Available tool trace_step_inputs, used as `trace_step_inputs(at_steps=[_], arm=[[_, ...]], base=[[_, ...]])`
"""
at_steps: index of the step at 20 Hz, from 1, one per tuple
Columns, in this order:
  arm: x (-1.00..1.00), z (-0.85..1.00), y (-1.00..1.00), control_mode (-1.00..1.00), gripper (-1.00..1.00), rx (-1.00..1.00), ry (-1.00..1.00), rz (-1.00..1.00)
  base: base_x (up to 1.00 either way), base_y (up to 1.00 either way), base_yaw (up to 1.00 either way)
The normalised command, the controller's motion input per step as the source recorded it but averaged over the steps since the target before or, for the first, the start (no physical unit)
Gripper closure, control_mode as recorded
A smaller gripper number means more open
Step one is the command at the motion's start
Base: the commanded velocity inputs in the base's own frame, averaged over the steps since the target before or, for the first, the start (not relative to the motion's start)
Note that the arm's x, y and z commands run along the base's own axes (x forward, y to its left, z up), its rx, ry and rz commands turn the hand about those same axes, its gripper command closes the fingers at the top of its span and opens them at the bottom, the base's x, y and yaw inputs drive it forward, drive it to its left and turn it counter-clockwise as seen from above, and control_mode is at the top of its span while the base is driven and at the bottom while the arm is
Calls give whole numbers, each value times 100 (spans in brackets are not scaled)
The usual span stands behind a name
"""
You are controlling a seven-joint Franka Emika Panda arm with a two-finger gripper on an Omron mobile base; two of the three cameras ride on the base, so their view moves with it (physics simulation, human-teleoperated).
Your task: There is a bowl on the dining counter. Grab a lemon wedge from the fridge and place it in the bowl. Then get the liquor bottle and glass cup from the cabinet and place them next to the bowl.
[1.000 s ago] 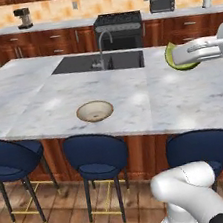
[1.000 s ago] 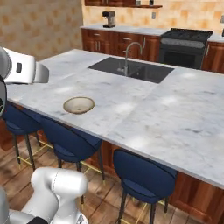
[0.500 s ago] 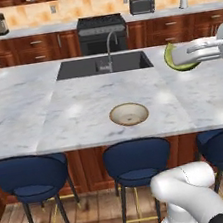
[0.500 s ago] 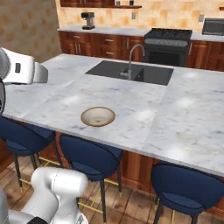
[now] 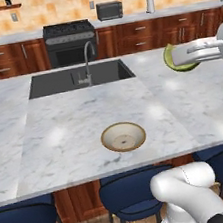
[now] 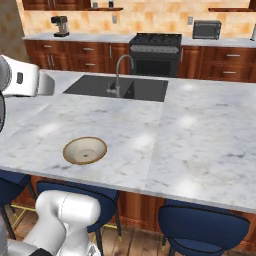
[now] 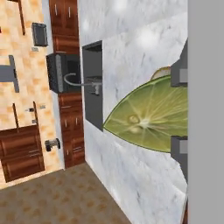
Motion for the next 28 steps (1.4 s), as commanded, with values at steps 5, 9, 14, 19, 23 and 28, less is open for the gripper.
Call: trace_step_inputs(at_steps=[5,9,14,19,23,28], arm=[[80,-3,0,-100,100,0,21,-16],[83,-11,0,-100,100,-6,55,-1],[32,-83,6,-100,100,-8,54,5],[15,-92,22,-100,100,-7,23,5],[31,-87,12,-100,100,-6,8,6],[40,-88,0,-100,100,-1,7,9]], base=[[20,0,-6],[0,0,0],[0,0,0],[0,0,0],[0,0,0],[0,0,0]])
